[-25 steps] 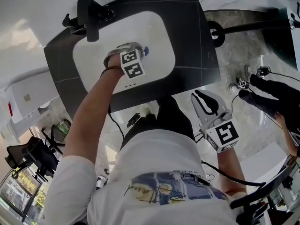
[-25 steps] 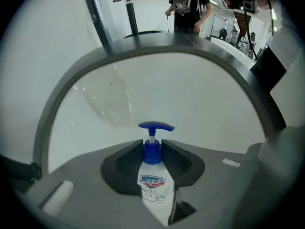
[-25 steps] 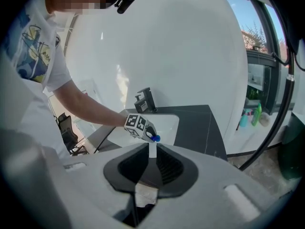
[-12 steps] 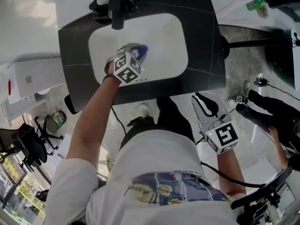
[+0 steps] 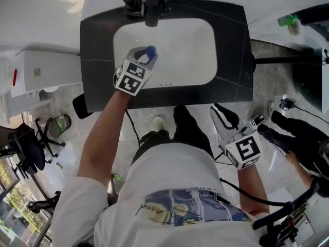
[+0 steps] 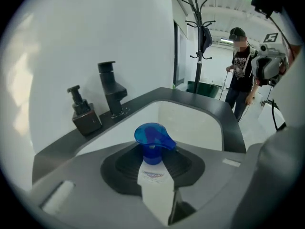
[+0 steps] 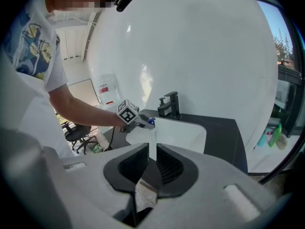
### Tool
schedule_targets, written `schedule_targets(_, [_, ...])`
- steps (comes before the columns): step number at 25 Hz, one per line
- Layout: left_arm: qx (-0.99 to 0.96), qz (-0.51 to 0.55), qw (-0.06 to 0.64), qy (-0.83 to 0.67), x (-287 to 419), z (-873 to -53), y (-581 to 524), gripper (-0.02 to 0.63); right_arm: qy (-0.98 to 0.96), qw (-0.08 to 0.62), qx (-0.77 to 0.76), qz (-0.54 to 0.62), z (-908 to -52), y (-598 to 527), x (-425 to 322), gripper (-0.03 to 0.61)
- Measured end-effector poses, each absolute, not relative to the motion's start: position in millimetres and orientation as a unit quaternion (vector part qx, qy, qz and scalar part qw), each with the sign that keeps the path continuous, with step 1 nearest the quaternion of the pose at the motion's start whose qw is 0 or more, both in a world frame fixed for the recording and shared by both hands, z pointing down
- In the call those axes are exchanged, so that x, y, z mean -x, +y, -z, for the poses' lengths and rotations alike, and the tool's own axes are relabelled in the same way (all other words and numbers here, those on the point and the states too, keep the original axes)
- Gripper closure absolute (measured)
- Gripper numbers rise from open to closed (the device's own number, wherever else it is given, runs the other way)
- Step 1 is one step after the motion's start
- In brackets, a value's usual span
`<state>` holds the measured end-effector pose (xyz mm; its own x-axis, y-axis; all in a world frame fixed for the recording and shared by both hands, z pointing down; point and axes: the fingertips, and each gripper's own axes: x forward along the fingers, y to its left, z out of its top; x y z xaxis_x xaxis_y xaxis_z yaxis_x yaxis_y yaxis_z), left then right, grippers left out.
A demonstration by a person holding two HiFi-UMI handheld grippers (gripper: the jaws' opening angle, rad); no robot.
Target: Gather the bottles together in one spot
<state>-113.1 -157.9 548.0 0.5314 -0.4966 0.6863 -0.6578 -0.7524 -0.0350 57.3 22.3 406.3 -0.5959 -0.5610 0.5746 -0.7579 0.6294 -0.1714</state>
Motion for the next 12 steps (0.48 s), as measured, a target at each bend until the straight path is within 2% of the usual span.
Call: schedule_targets(12, [-0.833,-0.274,0.161,-0.453,205,-475,-191,0.491,-0.886,0.247,-0.346,-0.184,-396,10,-26,0.528])
